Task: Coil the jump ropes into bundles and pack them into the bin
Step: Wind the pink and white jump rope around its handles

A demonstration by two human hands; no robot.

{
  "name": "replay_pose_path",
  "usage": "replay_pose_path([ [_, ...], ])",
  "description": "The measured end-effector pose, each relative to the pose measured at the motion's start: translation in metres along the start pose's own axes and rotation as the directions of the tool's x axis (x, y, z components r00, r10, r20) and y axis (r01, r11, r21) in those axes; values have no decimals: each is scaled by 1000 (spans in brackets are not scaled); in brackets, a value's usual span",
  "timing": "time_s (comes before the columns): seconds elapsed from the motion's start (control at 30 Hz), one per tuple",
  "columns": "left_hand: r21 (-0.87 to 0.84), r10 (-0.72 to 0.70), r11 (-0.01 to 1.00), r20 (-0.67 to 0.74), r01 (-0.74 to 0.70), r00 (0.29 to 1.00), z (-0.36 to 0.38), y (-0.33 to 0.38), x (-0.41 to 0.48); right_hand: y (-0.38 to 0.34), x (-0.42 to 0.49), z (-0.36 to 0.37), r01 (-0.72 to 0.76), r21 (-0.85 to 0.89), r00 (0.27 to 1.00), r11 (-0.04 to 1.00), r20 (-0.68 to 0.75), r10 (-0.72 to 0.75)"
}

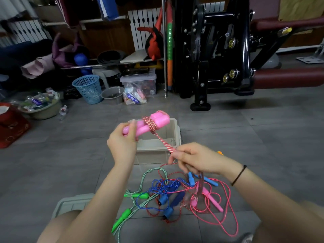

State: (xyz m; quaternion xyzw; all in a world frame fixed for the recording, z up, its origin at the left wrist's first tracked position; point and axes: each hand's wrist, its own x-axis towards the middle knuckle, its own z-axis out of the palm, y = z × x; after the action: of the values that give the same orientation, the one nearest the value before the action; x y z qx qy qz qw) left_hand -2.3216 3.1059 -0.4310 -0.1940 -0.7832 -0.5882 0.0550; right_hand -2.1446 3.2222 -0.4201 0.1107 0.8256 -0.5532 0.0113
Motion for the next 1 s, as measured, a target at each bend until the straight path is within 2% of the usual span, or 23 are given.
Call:
replay_pose_path([
  [0.07,171,166,969,71,-175,984,7,-3,0,-9,-4,7,21,-9,998,1000,60,-20],
  [0.13,306,256,899,214,-313,943,18,-10,-7,-16,-6,4,64,-53,998,997,19,-63],
  [0.23,379,428,718,420,-583,800,28,-23,-16,-18,-5,-18,65,-66,987,996,-144,-74],
  [0.3,285,503,645,540,-709,675,30,-28,-19,-12,-4,-36,39,-57,966,998,-253,-52],
  [0.4,52,469,714,705,-698,532,26,-25,-26,6,-1,-54,-21,-85,931,996,-364,-12],
  [0.47,-124,504,766,725,-630,470,20,-15,-35,16,-1,-62,-91,-116,916,989,-399,37],
  [0.5,-190,522,790,706,-582,479,16,-10,-38,18,-1,-65,-121,-111,913,986,-402,67],
  [0.57,-274,500,852,675,-445,542,6,1,-45,21,-3,-65,-150,-79,924,986,-365,111],
  [0.67,-416,395,903,704,-109,590,-10,12,-53,24,-3,-51,-162,-38,952,986,-271,145],
  [0.73,-476,302,876,661,73,687,-13,16,-58,26,1,-38,-137,11,960,990,-247,136],
  [0.8,-497,85,833,549,243,831,-10,22,-56,28,5,-31,-131,56,947,990,-289,142],
  [0.83,-507,-34,807,472,303,881,-7,22,-51,28,6,-28,-133,68,940,989,-307,148],
  [0.9,-501,-209,794,308,345,928,-3,19,-35,28,8,-25,-107,64,945,992,-304,122],
  [1.0,-373,-273,887,50,272,961,-8,9,-7,26,9,-24,-85,-46,956,995,-285,68],
])
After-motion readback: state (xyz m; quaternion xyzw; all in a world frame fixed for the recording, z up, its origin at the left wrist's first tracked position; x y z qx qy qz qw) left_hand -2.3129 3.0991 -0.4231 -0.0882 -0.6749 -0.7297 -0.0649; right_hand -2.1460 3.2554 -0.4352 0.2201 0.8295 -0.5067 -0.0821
